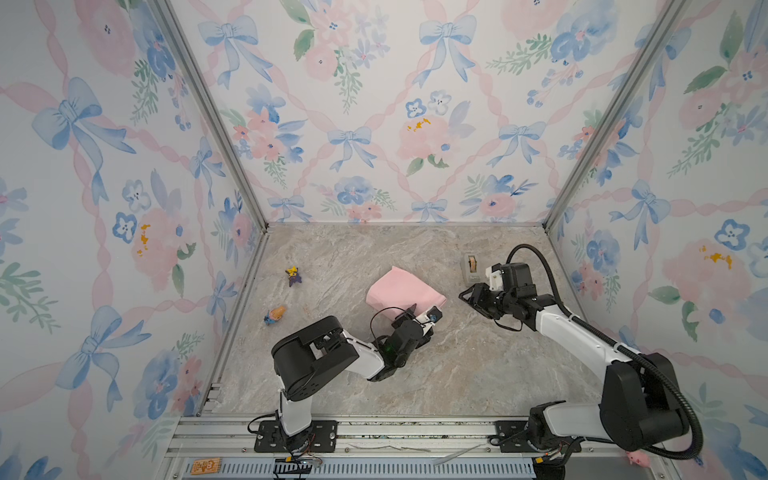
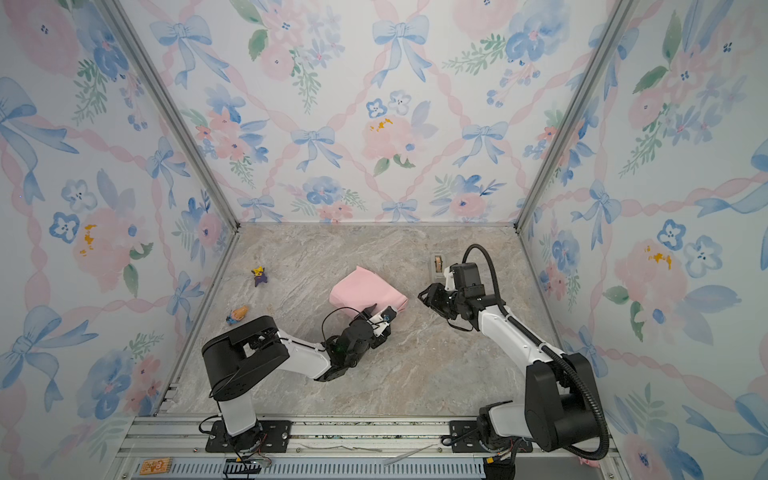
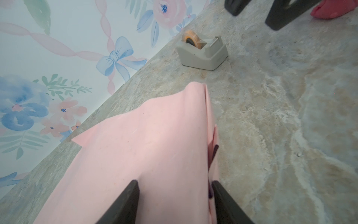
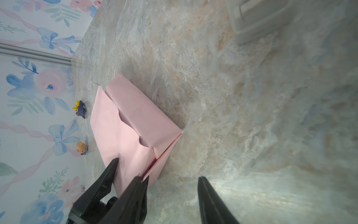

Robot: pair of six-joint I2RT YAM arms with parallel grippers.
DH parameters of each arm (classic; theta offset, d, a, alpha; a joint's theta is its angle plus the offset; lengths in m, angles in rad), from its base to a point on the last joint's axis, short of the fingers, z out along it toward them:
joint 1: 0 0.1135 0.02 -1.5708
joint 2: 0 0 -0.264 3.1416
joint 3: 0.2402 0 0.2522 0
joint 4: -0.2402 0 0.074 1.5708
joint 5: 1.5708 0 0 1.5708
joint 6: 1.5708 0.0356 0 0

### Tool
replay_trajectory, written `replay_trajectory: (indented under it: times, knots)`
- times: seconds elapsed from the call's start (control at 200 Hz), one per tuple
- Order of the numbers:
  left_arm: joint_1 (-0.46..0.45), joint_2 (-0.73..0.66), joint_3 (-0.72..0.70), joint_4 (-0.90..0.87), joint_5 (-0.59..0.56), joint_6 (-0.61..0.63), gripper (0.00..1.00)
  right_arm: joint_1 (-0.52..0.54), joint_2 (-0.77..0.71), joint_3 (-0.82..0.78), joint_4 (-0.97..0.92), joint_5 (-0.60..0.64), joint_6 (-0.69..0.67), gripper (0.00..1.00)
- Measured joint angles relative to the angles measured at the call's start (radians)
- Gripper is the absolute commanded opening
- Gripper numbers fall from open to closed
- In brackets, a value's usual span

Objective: Wrap a gift box in wrapping paper
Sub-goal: Fifth fold the wrapping paper around the gift box, then tear off the tape with the cutter.

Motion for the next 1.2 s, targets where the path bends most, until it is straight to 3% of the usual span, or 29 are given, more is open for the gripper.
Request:
replay_trajectory:
  times: [0.185, 0.435, 0.83, 1.2]
  knots:
    - [0.000, 0.000, -0.005, 0.013, 0.000, -0.016, 0.61, -0.121, 0.097, 0.135, -0.090, -0.023, -0.182, 0.48]
    - [0.000, 0.000, -0.006, 0.015, 0.000, -0.018, 0.61, -0.276, 0.277, 0.286, -0.079, -0.169, -0.362, 0.44]
    - [0.000, 0.004, -0.005, 0.020, -0.001, -0.021, 0.61, -0.303, 0.587, 0.491, -0.029, -0.325, -0.488, 0.43]
    - [0.001, 0.013, 0.006, 0.021, -0.005, -0.020, 0.60, -0.315, 0.715, 0.592, -0.051, -0.402, -0.550, 0.41]
